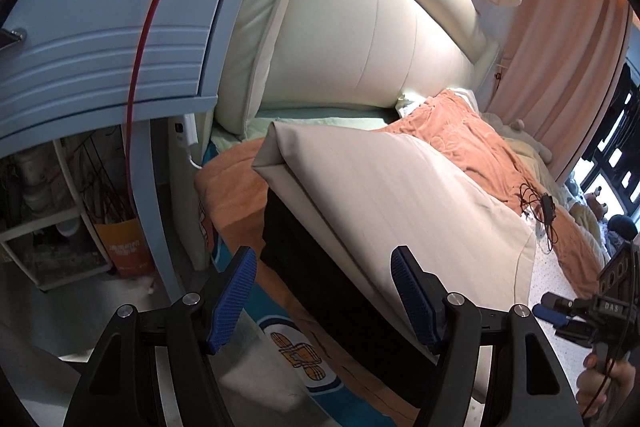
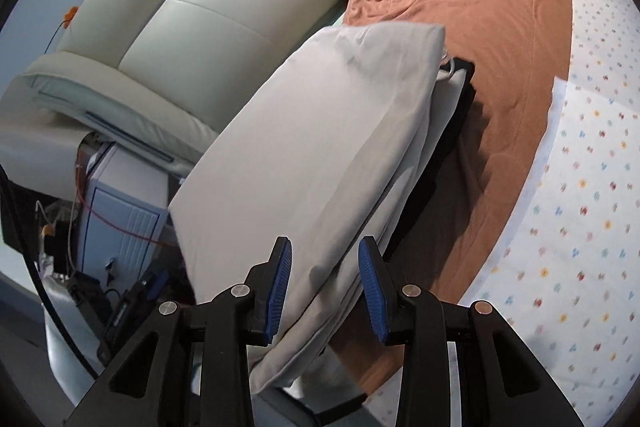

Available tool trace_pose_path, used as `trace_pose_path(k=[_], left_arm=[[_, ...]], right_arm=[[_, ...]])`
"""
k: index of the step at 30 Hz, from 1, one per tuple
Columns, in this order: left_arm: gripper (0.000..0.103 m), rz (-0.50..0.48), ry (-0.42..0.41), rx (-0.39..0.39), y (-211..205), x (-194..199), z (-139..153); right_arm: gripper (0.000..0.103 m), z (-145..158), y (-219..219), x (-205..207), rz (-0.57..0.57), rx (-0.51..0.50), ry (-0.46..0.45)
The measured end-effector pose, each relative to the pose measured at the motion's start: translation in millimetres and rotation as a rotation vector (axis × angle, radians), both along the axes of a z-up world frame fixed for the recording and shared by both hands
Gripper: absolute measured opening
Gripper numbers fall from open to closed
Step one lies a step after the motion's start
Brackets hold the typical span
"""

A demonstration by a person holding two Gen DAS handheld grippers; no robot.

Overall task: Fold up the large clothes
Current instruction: 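Lower the jacket onto the black cloth stack and open both tools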

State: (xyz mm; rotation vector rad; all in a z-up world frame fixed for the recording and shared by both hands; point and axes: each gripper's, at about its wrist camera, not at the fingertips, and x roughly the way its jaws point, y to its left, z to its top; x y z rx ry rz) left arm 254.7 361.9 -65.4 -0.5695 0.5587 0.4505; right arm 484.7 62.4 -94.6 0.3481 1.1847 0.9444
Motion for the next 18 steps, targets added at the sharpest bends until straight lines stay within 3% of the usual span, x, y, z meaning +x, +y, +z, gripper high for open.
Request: trace_pose_path(k=[1, 3, 4, 16, 18], left_arm=[[0.071, 0.000, 0.004, 0.001, -2.1, -0.1, -0.7], [0.071, 0.000, 0.011, -0.003, -5.5, 0.1, -1.8], [0.071, 0.001, 0.012, -0.007, -7.2, -0.4, -2.5], [0.071, -0.006, 0.040, -0.026, -24.2, -0.1, -13.5], [0.071, -0.011, 0.054, -0.042, -27.1, 2.4, -18.3]], right_arm=[[0.039, -3.0, 2.5, -7.4, 0.026, 0.015, 0.018], [0.058, -6.3, 4.6, -18.9, 0.049, 0.035, 0.042], [0.060, -8.0, 5.9, -24.3, 0.057, 0.047, 0.052], [0.060, -30.3, 9.3, -46.9, 0.107, 0.134, 0.175], [0.053, -25.7, 10.2, -41.4, 0.094, 0.148, 0.174]])
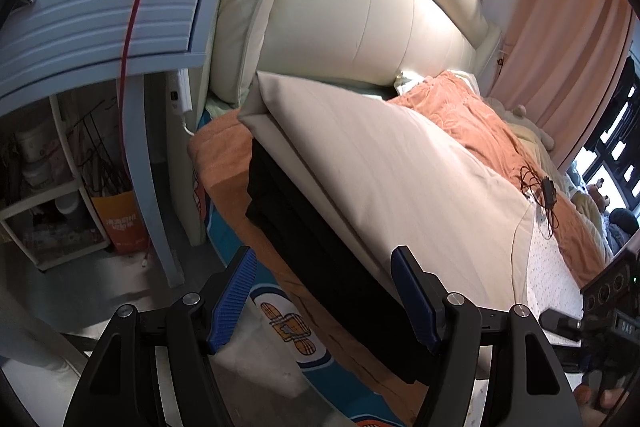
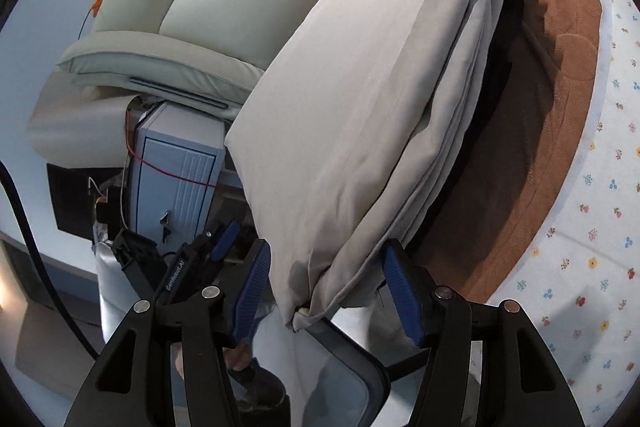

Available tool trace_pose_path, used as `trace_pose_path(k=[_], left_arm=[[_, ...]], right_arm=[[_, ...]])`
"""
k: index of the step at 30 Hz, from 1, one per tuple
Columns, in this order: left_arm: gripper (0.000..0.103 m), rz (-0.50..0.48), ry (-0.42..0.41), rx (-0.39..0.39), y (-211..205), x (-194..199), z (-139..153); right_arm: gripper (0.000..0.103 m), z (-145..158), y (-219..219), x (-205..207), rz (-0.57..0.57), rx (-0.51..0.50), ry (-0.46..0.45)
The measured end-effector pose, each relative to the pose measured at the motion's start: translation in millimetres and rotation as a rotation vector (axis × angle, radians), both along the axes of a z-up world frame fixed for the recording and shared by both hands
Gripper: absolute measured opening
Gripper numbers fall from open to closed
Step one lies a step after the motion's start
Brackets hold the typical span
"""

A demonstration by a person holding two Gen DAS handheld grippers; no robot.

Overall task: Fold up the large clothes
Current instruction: 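Lower the jacket onto the black cloth stack and open both tools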

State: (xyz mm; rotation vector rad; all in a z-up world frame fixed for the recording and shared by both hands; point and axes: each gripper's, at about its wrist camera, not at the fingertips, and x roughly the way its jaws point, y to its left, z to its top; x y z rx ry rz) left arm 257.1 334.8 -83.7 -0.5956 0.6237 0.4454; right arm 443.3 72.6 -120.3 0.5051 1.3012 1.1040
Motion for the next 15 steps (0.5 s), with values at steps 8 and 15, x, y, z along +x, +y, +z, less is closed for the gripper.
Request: trace_pose_path(k=[8, 15], left_arm=[[0.071, -0.032, 0.042, -0.002, -16.3, 15.6, -10.2], [0.071, -0.036, 0.054, -0.018, -21.7, 26.6, -14.7]], right_arm=[[0.006, 13.7, -9.9, 16.9, -0.061, -0.030, -0.063], [0.005, 5.4, -14.9, 26.9, -0.066, -0.064, -0.078]])
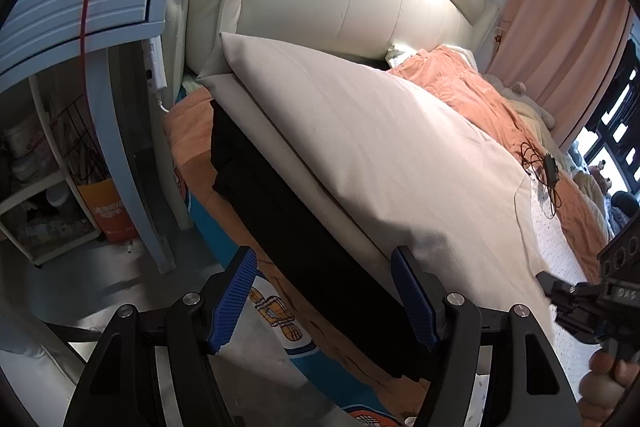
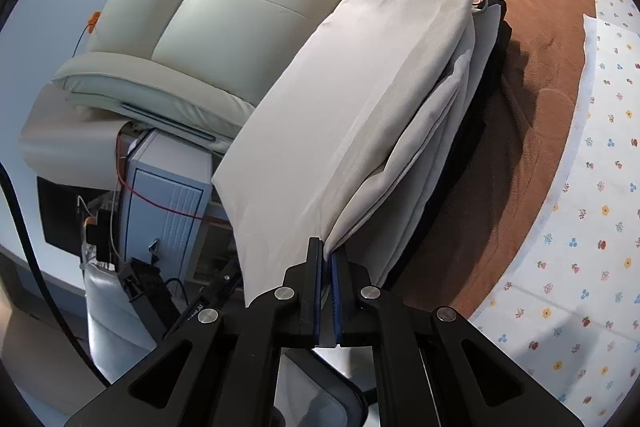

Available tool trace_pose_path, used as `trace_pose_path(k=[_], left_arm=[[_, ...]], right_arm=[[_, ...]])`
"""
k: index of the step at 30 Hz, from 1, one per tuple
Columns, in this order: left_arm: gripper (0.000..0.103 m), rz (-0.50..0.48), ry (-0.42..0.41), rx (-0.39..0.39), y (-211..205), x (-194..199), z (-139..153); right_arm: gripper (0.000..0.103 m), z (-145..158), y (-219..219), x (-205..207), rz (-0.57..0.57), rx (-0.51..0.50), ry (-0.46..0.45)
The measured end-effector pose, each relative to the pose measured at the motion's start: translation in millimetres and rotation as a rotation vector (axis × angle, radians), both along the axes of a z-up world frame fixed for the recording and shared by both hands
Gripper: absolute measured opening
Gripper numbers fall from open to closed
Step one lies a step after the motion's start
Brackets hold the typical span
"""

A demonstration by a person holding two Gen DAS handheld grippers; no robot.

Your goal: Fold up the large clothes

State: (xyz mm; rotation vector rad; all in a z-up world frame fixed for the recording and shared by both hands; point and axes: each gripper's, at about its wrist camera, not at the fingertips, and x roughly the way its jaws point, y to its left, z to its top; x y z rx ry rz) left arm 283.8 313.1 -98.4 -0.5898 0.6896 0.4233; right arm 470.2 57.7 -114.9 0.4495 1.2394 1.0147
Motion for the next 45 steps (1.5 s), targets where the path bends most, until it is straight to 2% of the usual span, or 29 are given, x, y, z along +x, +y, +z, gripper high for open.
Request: trace_pose_path(k=[4, 5, 7, 9, 10, 14, 17, 19, 20, 24, 29, 34, 39, 43, 45], left_arm=[[0.071, 0.028, -0.020, -0.018, 1.7, -1.6, 3.2], [0.071, 0.032, -0.028, -0.013, 1.7, -2.2, 5.3], [0.071, 0.039, -0.041, -0.005, 3.3, -2.2, 8.4], [0.071, 0.044, -0.046, -0.004, 5.2, -0.3, 10.2], [0.071, 0.043, -0.045, -0.007, 6.6, 2.2, 10.6], [0.071, 0.024, -0.035, -0.014, 11.2, 17.8, 8.0], [0.071, 0.039, -0.024, -0.026, 19.9, 27.0, 2.2], [0.071, 0.036, -0.017, -0.053, 26.4, 30.7, -3.3], [0.068, 0.039, -0.018, -0.062, 29.4, 30.9, -5.0], [0.063, 0.039, -0.010, -0.050, 35.3, 31.0, -5.5], [0.063, 0.083, 0.001, -0.045, 40.8, 25.7, -2.7], [0.063, 0.076, 0.025, -0.019, 30.5, 20.5, 2.7], [0.063, 0.041, 0.039, 0.024, 10.2, 10.6, 15.1], [0.063, 0.014, 0.033, 0.050, -7.5, 4.1, 29.0], [0.063, -0.004, 0.030, 0.056, -19.3, 2.9, 36.8]], right_arm=[[0.006, -15.8, -2.1, 0.1, 0.031, -0.050, -0.015], [0.008, -17.7, -5.8, -0.1, 0.033, -0.050, -0.013], [0.023, -18.6, -12.4, -1.2, 0.030, -0.053, -0.010], [0.064, -17.4, -19.3, -3.4, 0.017, -0.045, -0.025], [0.068, -16.6, -21.4, -4.7, 0.015, -0.028, -0.032], [0.069, -21.5, -14.4, -4.2, 0.043, 0.021, 0.009], [0.068, -28.7, -2.4, -5.0, 0.048, 0.007, 0.031], [0.056, -35.4, 4.6, -8.1, 0.064, 0.028, 0.067], [0.034, -37.2, 8.5, -11.0, 0.078, 0.042, 0.075], [0.021, -38.6, 15.4, -20.7, 0.070, 0.051, 0.065], [0.019, -35.7, 24.7, -30.6, 0.077, 0.047, 0.060], [0.019, -32.0, 24.1, -31.9, 0.077, 0.026, 0.041], [0.035, -24.4, 11.1, -31.3, 0.060, -0.015, 0.014], [0.039, -5.3, -16.6, -31.6, 0.007, -0.066, -0.080], [0.039, 1.0, -32.6, -29.8, -0.015, -0.071, -0.090]])
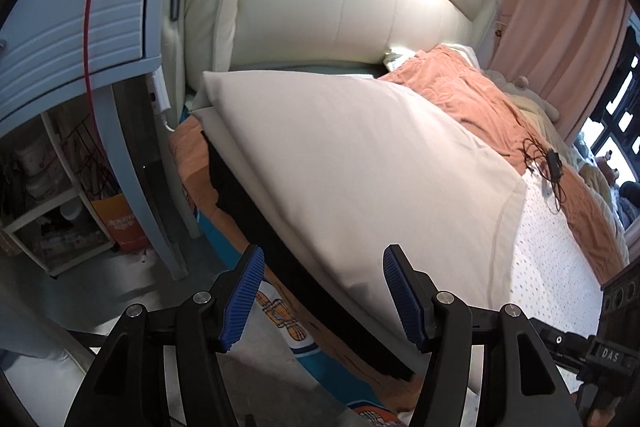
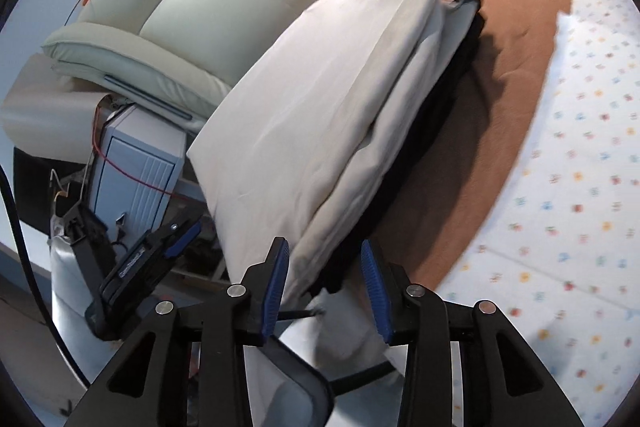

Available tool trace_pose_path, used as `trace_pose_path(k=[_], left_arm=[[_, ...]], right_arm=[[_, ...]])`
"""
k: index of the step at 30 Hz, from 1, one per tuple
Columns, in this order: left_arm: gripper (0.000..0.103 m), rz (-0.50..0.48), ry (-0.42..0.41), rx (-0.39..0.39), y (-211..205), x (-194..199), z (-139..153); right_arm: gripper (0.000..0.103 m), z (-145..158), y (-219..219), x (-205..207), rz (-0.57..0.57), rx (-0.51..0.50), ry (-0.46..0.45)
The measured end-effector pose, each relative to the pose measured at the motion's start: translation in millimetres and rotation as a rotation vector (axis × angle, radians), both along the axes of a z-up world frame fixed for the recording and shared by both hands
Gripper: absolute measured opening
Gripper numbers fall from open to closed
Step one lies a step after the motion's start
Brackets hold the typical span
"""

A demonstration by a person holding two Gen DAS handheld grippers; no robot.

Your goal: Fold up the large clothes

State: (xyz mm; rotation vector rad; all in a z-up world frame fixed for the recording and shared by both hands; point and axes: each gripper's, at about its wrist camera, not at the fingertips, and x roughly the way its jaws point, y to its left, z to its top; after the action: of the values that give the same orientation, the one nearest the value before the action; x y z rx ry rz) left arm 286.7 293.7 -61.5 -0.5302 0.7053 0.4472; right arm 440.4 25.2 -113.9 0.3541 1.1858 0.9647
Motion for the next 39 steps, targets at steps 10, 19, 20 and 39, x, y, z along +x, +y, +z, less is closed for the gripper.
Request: trace_pose_path(k=[10, 19, 20, 39], left_arm=[[0.094, -0.100, -0.065, 0.089, -78.2, -6.3, 46.8], [0.103, -0.170, -0.149, 0.179, -151.7, -25.4, 91.5], [0.103, -0.180, -0.159, 0.190, -160.2, -28.4, 96.5], [0.103, -0.349, -0.290, 0.277, -277.6, -101.9, 149.9]], right_arm=[[0.066, 51.2, -99.4, -10.0, -0.125, -0.038, -0.137], [0.103, 107.0, -194.7, -38.0, -0.255, -0.080, -0.318], [0.103, 111.5, -202.2, -41.1, -0.264, -0.088, -0.331], [0.103, 173.7, -334.8, -138.5, -0.443, -0.167, -0.523]])
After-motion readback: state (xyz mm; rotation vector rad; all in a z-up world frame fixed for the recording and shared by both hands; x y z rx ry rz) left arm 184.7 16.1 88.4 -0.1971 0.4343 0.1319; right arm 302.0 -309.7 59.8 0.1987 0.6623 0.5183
